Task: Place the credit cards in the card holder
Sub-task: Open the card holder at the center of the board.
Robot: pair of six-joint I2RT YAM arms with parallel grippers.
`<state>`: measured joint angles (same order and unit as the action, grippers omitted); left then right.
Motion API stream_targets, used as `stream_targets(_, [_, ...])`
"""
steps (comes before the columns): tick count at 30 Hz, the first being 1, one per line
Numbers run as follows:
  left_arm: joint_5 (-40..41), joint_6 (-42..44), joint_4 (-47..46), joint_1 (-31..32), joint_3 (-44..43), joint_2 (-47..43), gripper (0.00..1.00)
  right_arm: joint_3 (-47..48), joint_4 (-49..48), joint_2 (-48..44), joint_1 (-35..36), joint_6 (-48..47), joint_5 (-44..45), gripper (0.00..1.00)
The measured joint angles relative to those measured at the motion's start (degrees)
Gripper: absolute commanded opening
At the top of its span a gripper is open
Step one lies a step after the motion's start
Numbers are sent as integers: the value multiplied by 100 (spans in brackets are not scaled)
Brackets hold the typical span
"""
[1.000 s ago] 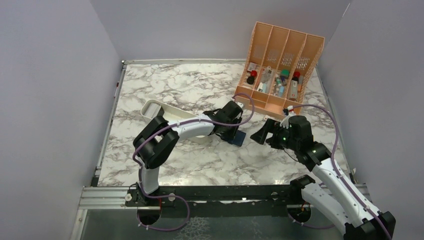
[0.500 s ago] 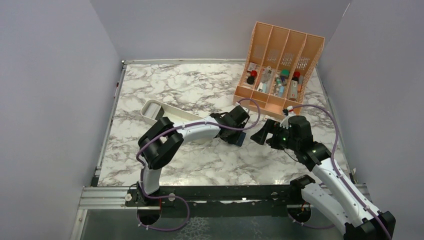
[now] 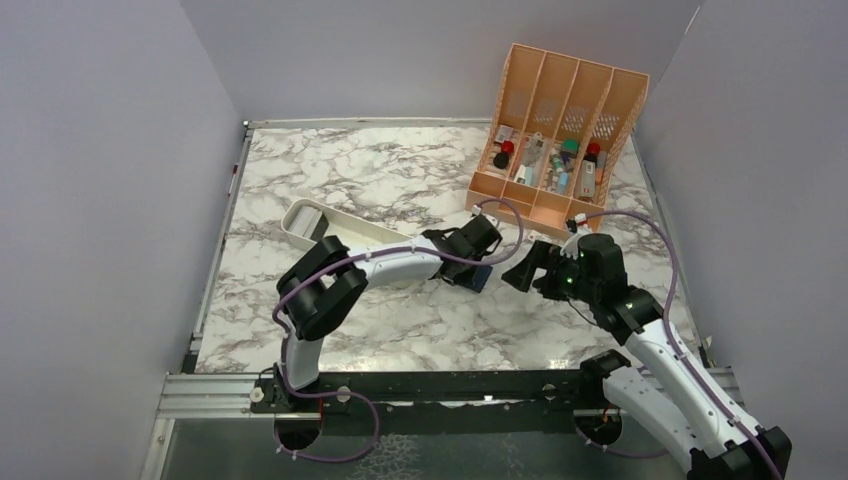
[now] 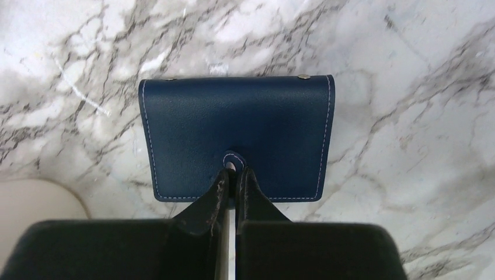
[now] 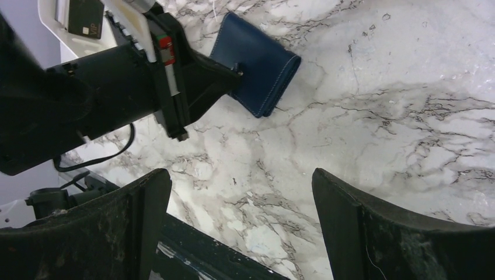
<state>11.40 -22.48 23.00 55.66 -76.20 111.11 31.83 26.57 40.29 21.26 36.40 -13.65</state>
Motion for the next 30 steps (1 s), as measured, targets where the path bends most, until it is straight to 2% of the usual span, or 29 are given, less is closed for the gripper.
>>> stream_targets(7, [-63, 186, -232, 24, 914, -992, 0, -136, -44, 98, 0, -61, -107, 90])
stream_targets(14, [-717, 319, -1163, 24, 1711, -2363, 0, -111, -227, 337, 0, -197, -494, 83])
stream_targets(24, [-1620, 533, -1655, 33, 1869, -2704, 0, 98, -610, 935, 0, -391, -970, 75])
stream_targets(30, [-1696, 691, -2011, 35, 2625, -3106, 0, -61, -960, 1137, 0, -302, -1117, 68])
